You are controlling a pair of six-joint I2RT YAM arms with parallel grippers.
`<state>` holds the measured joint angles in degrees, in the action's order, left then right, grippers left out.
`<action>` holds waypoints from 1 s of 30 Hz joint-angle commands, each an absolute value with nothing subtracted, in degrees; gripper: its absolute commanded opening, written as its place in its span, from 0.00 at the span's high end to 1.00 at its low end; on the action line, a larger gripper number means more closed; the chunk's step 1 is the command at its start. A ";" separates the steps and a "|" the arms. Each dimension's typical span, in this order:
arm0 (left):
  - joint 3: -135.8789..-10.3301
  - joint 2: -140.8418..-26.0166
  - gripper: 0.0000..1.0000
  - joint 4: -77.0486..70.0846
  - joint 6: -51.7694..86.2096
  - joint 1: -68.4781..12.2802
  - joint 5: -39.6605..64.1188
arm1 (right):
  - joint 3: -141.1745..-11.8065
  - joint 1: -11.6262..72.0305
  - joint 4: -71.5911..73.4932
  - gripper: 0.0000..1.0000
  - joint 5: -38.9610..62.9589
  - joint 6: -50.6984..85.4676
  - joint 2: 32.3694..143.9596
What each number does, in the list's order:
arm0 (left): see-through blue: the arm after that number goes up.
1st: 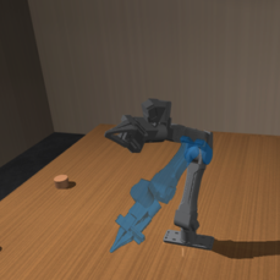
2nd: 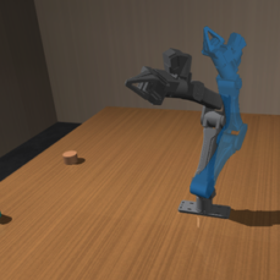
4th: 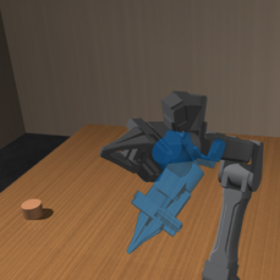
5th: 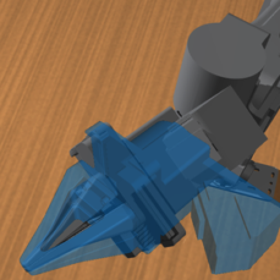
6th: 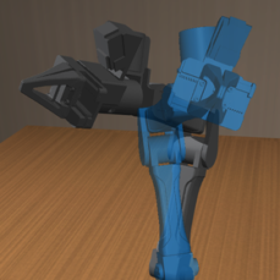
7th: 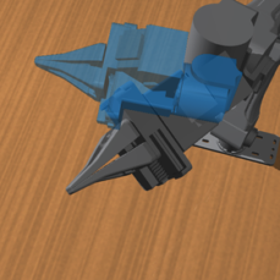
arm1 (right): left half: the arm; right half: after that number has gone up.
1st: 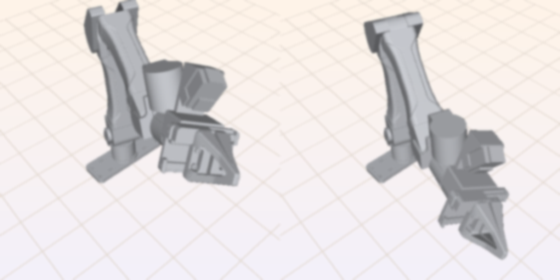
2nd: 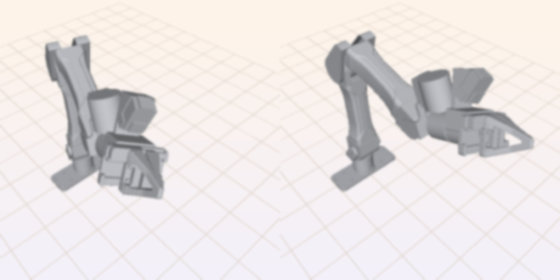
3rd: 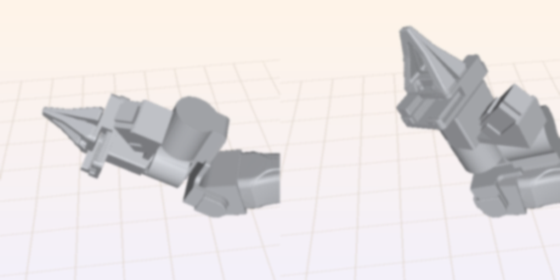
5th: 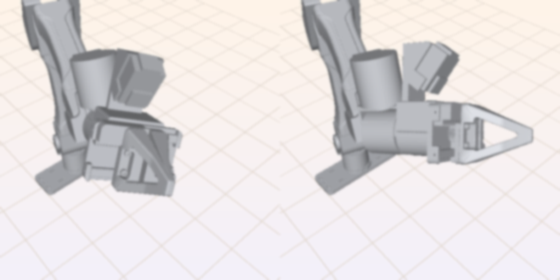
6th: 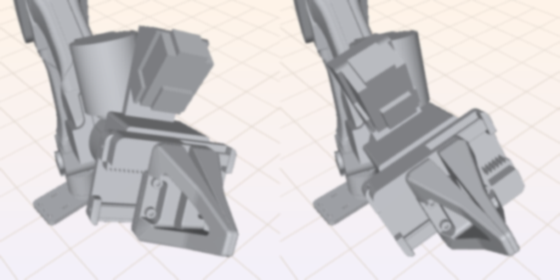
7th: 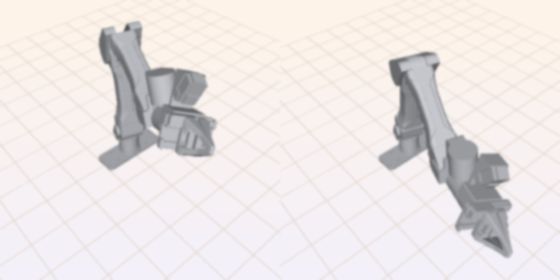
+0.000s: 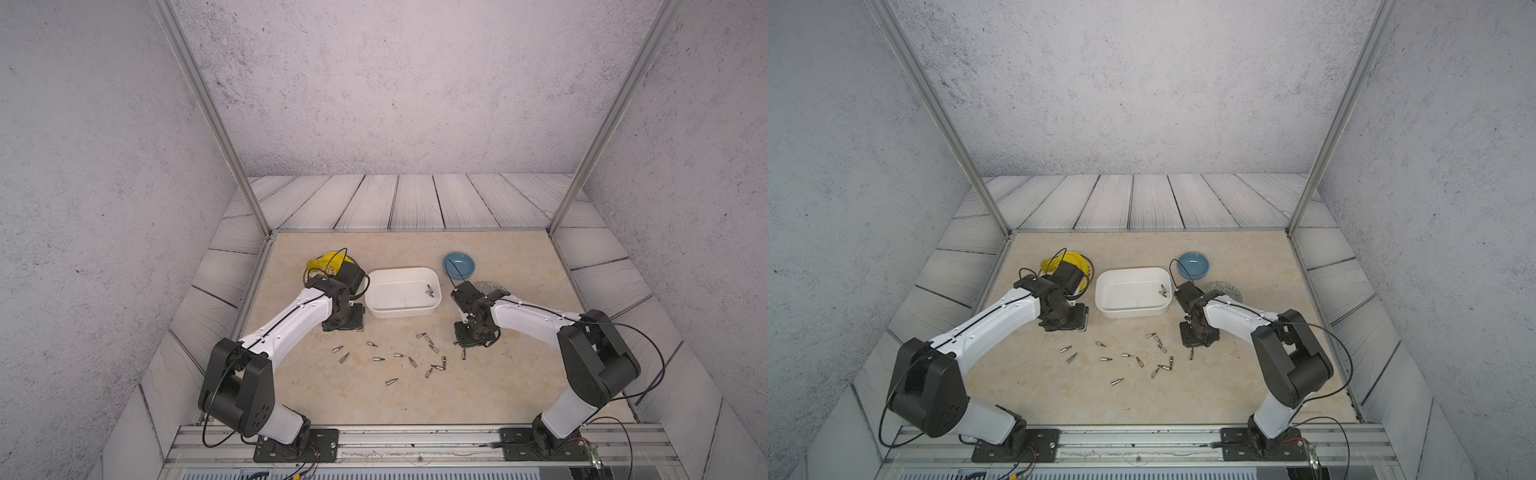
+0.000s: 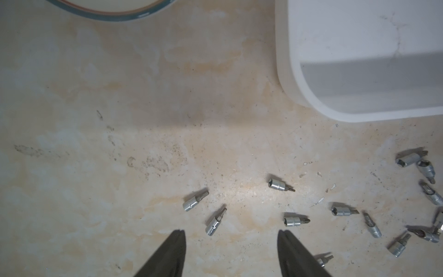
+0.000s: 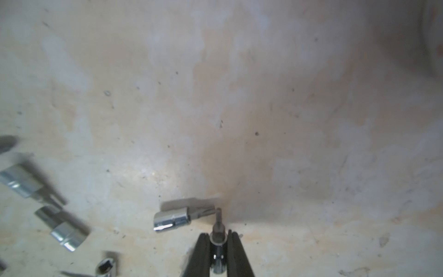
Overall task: Put the bit on the desktop into the storage box
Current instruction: Pick up the screwdriver bit from the center of the board, then place the screwdriver bit in the storage box.
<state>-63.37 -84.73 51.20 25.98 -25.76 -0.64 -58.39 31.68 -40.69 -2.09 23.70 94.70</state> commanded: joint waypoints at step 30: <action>-42.76 -78.26 0.30 31.22 32.64 -12.06 12.66 | -113.37 35.51 -53.07 1.00 5.61 15.73 126.74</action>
<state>-42.74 -78.37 33.76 32.42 -12.60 9.78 -111.68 35.73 -52.80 4.67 15.84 125.19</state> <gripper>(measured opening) 0.696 0.150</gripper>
